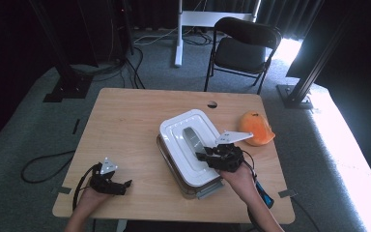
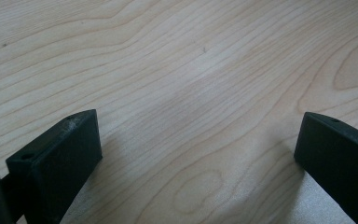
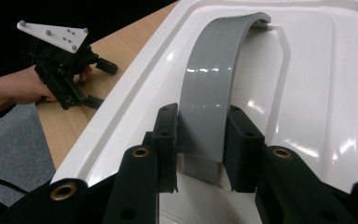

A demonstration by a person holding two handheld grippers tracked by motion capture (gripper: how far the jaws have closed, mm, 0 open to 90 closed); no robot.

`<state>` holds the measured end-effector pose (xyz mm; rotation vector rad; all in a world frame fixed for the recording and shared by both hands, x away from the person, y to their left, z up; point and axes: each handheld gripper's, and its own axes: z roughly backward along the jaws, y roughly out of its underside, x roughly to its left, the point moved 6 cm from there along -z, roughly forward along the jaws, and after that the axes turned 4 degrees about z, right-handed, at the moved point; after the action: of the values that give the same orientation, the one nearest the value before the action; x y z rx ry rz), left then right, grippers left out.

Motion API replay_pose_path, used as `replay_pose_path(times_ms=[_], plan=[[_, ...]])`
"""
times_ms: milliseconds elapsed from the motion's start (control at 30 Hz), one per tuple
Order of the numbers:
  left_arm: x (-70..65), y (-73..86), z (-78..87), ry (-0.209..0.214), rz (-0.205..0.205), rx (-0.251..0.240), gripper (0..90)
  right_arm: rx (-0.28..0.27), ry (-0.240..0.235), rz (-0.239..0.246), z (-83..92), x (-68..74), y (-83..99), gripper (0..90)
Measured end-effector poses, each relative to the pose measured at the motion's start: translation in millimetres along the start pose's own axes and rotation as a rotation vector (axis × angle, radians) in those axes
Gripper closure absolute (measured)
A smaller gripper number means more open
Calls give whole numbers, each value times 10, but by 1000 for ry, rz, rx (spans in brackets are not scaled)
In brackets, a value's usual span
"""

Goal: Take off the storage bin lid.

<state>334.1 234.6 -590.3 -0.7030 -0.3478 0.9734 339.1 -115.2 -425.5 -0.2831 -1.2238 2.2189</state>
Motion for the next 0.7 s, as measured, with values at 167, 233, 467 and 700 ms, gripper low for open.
replay_pose_path(times_ms=[167,233,467,700], plan=[[0,0,0,0,0,0,10,-10,16,-4,25,-56,-50,685],[0,0,0,0,1,-1,10,-15,24,-8,41,-101,-85,685],[0,-1,-1,-1,1,-2,10,-23,45,-18,71,-213,-154,685],[0,-1,-2,-1,1,-3,10,-36,64,-43,101,-347,-207,685]])
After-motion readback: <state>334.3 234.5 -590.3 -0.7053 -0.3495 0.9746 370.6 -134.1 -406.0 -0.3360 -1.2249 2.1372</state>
